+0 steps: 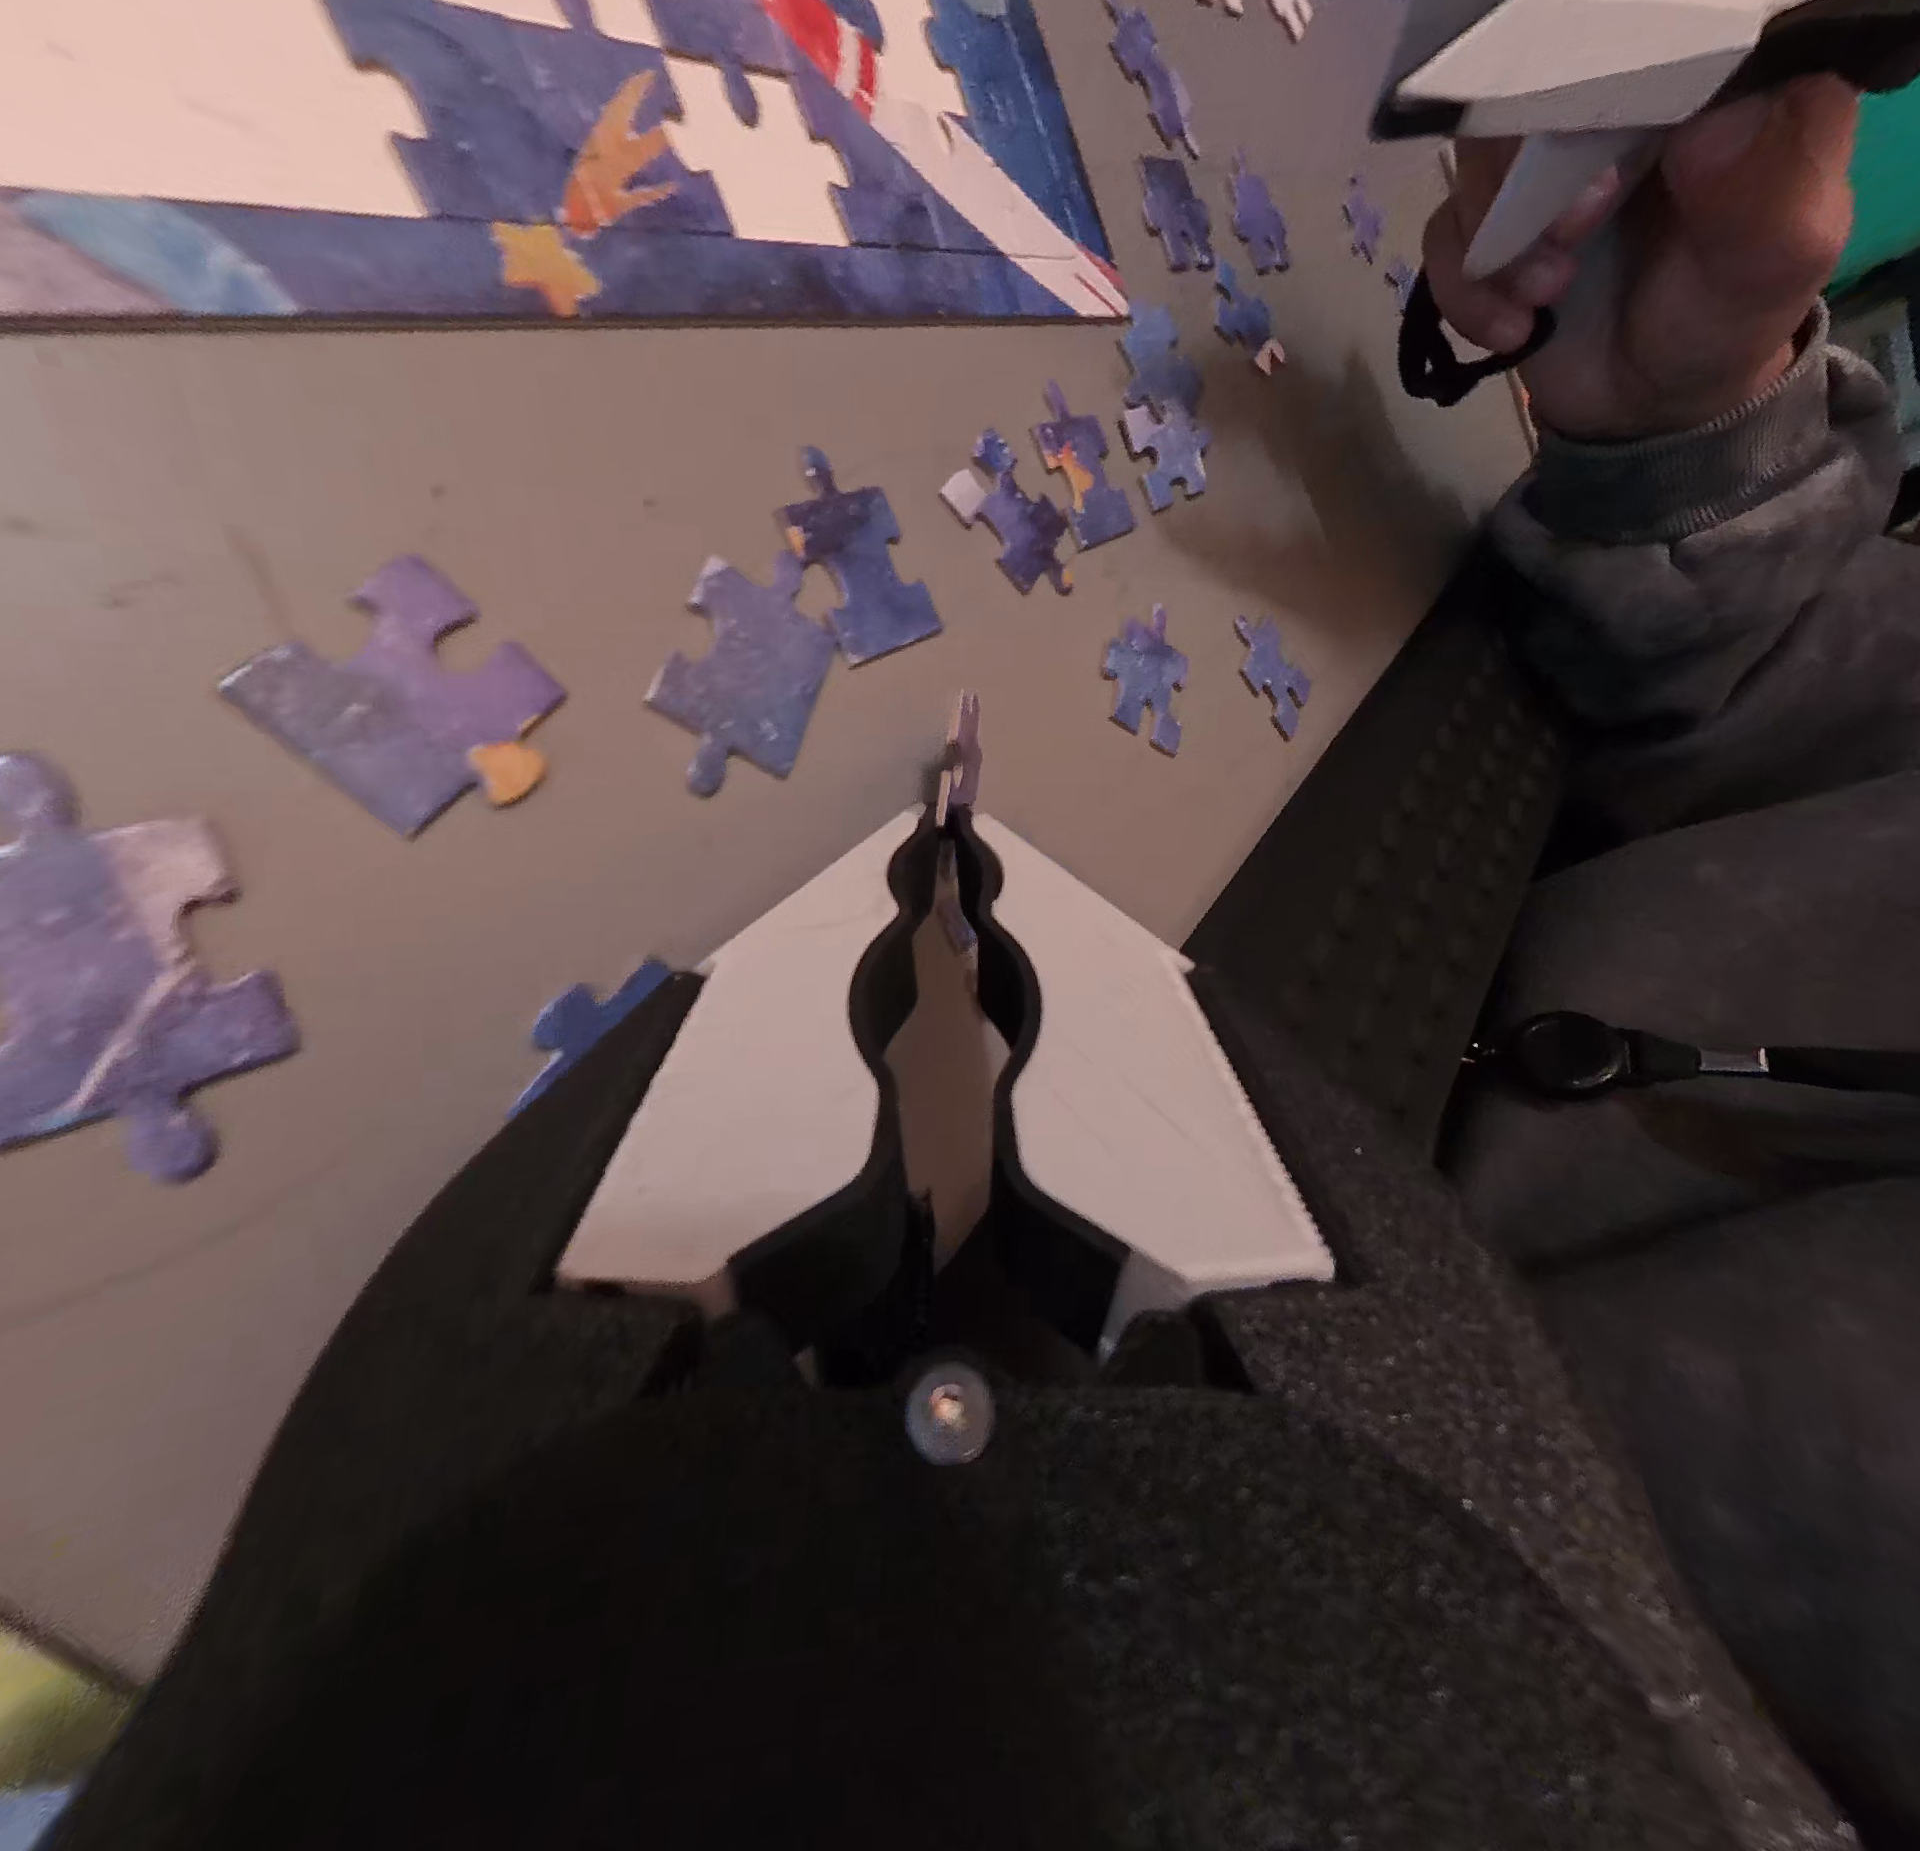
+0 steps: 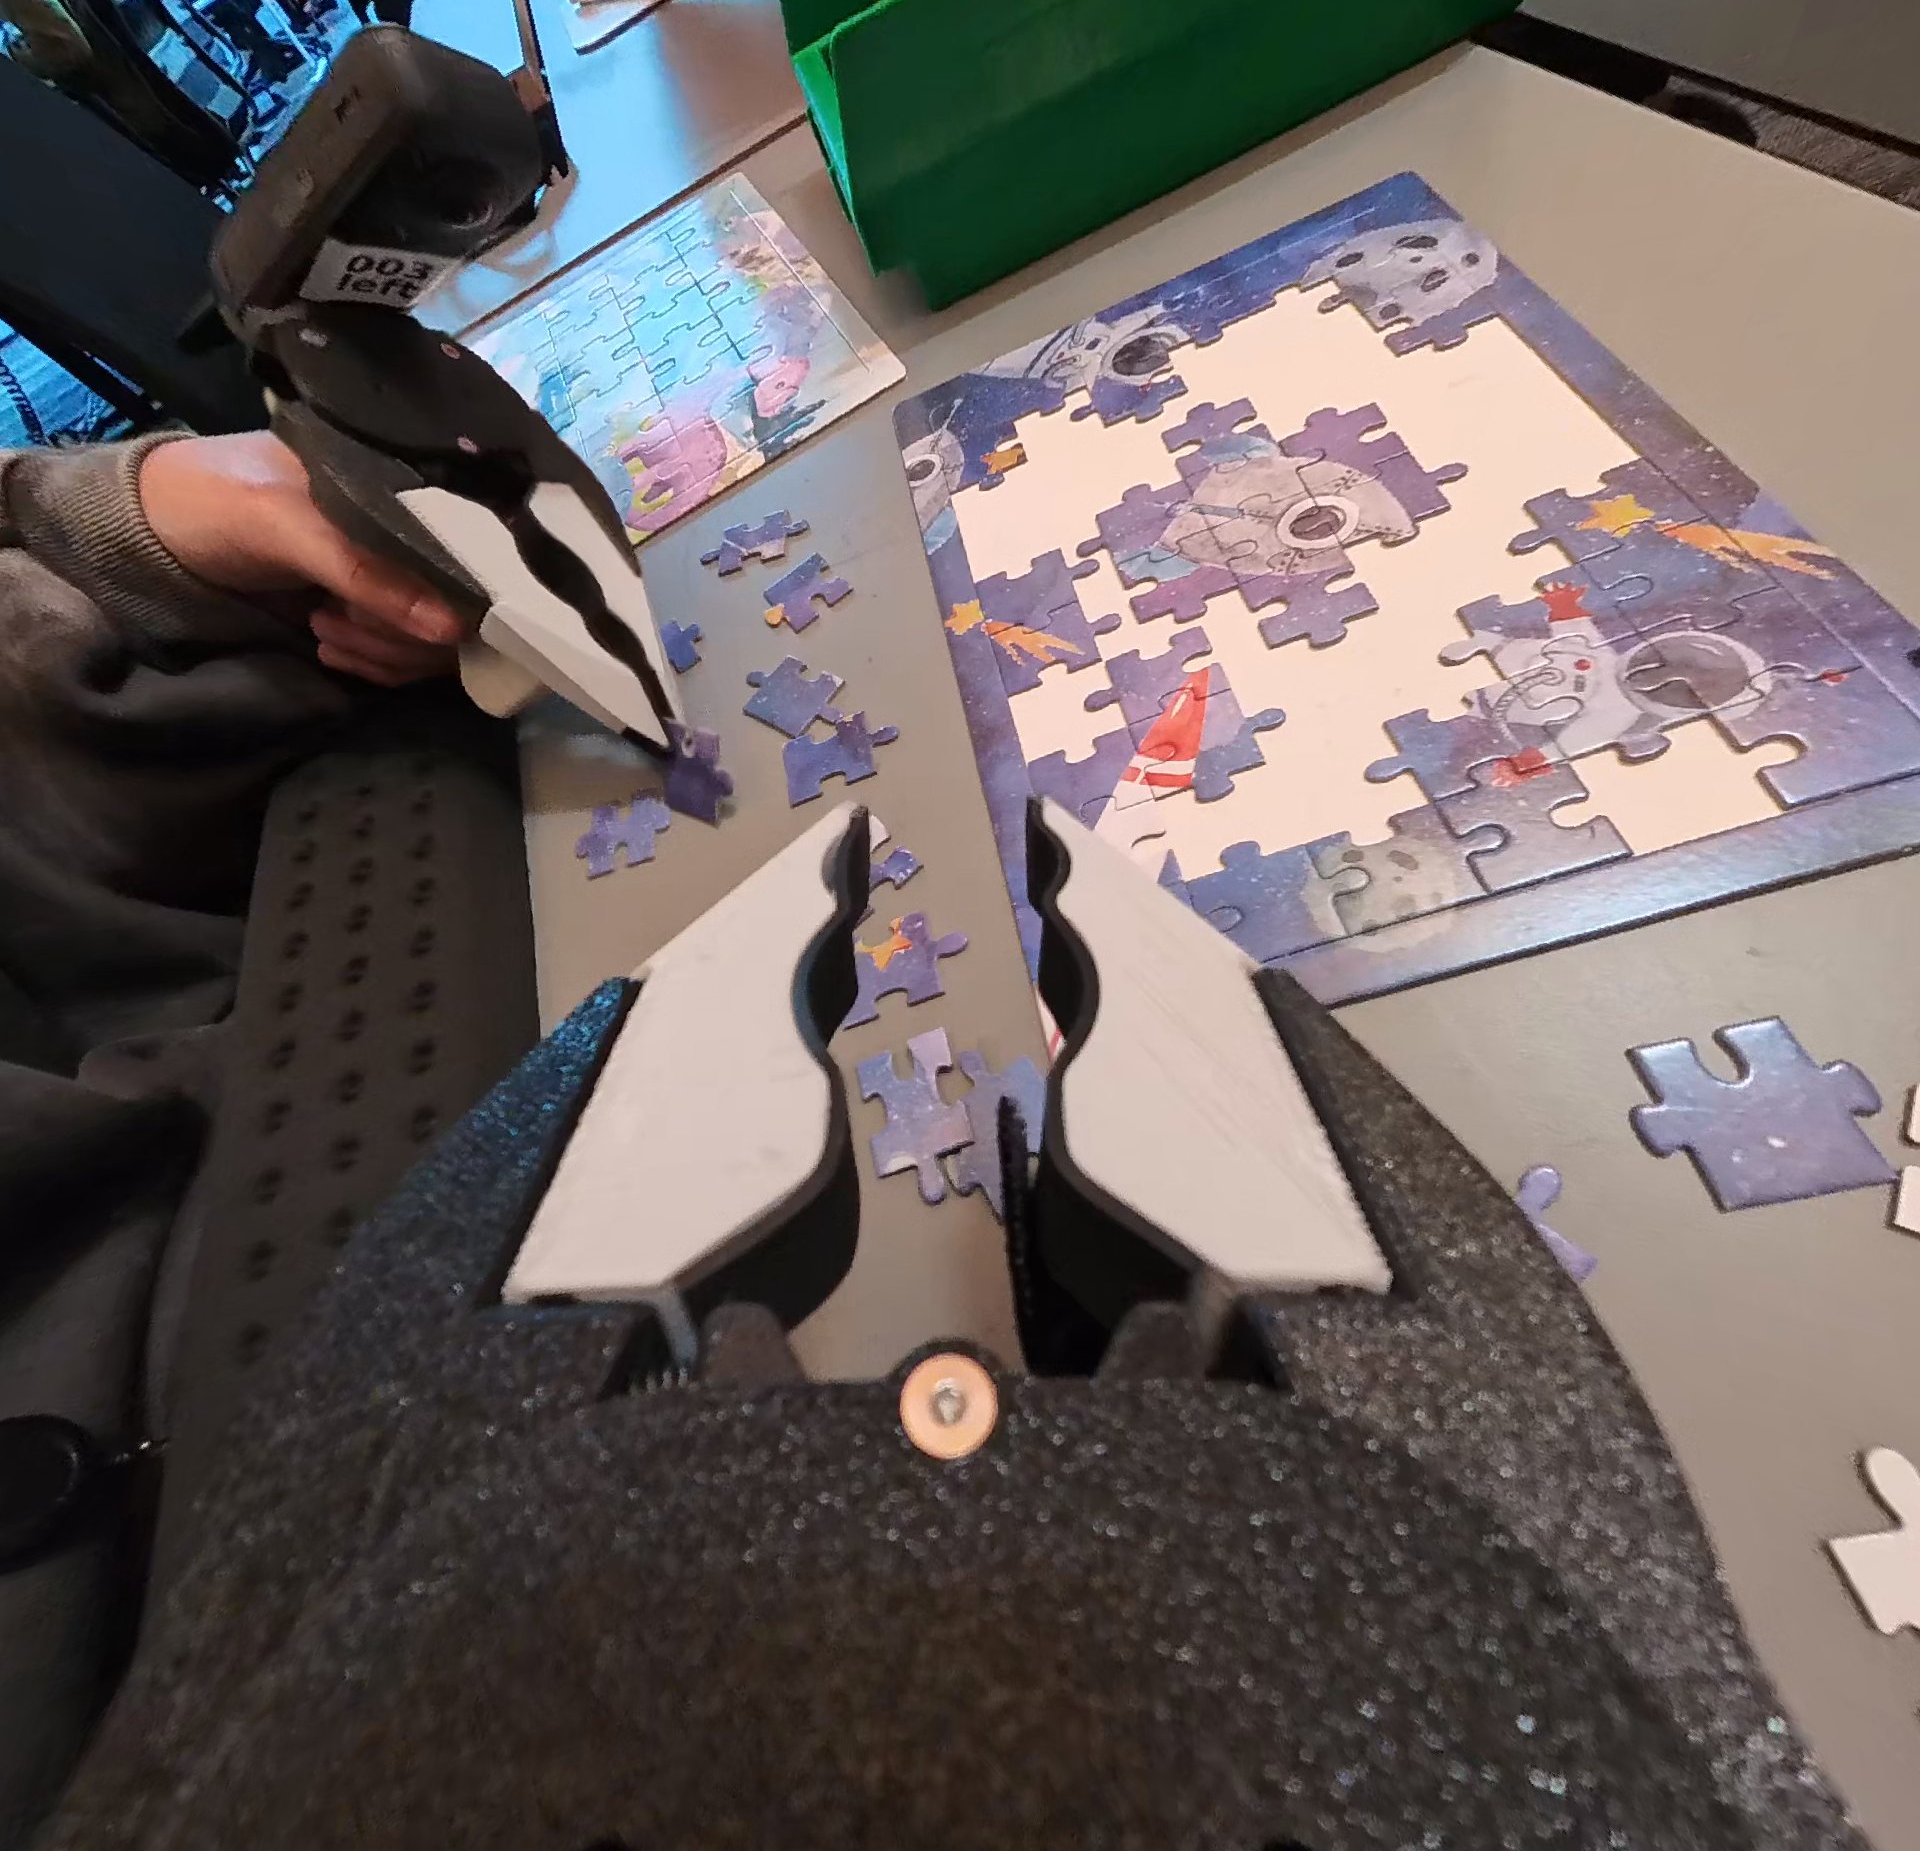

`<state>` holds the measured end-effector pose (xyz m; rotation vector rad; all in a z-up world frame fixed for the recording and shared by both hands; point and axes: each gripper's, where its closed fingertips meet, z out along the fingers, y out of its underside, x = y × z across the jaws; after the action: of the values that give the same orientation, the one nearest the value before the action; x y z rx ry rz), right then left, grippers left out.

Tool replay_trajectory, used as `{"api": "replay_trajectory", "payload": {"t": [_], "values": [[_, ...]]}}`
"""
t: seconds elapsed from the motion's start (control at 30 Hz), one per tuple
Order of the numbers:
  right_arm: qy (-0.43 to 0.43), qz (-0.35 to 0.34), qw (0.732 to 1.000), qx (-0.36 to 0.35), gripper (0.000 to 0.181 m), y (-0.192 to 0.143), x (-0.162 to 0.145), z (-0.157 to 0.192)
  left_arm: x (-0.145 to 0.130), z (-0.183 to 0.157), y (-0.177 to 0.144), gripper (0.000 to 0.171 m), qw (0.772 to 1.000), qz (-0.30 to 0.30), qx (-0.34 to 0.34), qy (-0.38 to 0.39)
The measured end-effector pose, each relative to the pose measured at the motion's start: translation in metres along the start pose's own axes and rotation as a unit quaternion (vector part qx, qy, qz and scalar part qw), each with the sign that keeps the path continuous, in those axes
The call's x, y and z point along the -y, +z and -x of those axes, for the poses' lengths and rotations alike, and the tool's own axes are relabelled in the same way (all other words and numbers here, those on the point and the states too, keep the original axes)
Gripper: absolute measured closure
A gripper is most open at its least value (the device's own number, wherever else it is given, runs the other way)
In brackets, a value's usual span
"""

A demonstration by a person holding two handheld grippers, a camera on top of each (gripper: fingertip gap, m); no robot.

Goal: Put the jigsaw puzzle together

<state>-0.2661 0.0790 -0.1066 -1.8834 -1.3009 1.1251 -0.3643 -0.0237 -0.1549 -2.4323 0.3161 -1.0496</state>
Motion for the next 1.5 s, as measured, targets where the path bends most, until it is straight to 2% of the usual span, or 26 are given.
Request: {"api": "replay_trajectory", "payload": {"t": [0.2,0.3,0.37,0.4,0.43,0.53,0.6,0.67,0.73,0.8,0.87,0.97,1.07,1.13,1.2,1.3,1.5], "values": [[-0.014,0.017,1.0,-0.002,0.151,0.006,-0.006,0.003,-0.006,-0.008,0.019,0.163,0.998,0.043,0.028,0.026],[-0.028,0.024,0.999,-0.01,0.151,0.003,-0.007,0.0,-0.003,-0.004,0.019,0.162,0.998,0.038,0.044,0.025],[-0.076,0.055,0.994,-0.052,0.152,-0.009,-0.012,-0.015,0.001,0.002,0.016,0.16,0.997,0.025,0.07,0.03],[-0.106,0.073,0.986,-0.102,0.154,-0.021,-0.013,-0.032,0.004,0.005,0.013,0.155,0.996,0.017,0.084,0.034],[-0.132,0.087,0.975,-0.155,0.154,-0.036,-0.012,-0.052,0.008,0.007,0.008,0.148,0.995,0.008,0.094,0.039],[-0.182,0.095,0.936,-0.288,0.154,-0.089,-0.008,-0.101,0.026,0.001,-0.006,0.147,0.991,-0.042,0.102,0.074],[-0.186,0.075,0.926,-0.321,0.159,-0.115,-0.011,-0.12,0.046,-0.005,-0.017,0.147,0.983,-0.102,0.105,0.109],[-0.149,0.084,0.928,-0.331,0.16,-0.132,-0.026,-0.138,0.071,-0.002,-0.032,0.148,0.967,-0.185,0.131,0.117],[-0.096,0.061,0.939,-0.326,0.159,-0.142,-0.031,-0.147,0.092,0.005,-0.047,0.149,0.944,-0.274,0.155,0.095],[-0.045,0.03,0.949,-0.311,0.158,-0.154,-0.029,-0.151,0.101,0.011,-0.055,0.149,0.923,-0.333,0.172,0.086],[-0.002,-0.004,0.964,-0.267,0.157,-0.16,-0.026,-0.146,0.1,0.019,-0.058,0.149,0.915,-0.339,0.2,0.089],[0.027,-0.028,0.984,-0.175,0.148,-0.148,-0.026,-0.122,0.099,0.025,-0.066,0.149,0.906,-0.345,0.227,0.098],[-0.014,0.053,0.995,-0.086,0.147,-0.12,-0.057,-0.084,0.094,0.025,-0.061,0.148,0.918,-0.327,0.208,0.089],[-0.055,0.116,0.988,-0.083,0.147,-0.106,-0.082,-0.077,0.091,0.016,-0.056,0.147,0.93,-0.311,0.167,0.098],[-0.073,0.149,0.983,-0.081,0.147,-0.097,-0.094,-0.074,0.094,0.009,-0.063,0.147,0.928,-0.334,0.136,0.098],[-0.088,0.163,0.98,-0.068,0.146,-0.092,-0.098,-0.068,0.096,0.001,-0.071,0.147,0.922,-0.365,0.096,0.088],[-0.123,0.186,0.968,-0.118,0.147,-0.11,-0.106,-0.087,0.093,0.01,-0.056,0.147,0.931,-0.332,0.123,0.091]]}}
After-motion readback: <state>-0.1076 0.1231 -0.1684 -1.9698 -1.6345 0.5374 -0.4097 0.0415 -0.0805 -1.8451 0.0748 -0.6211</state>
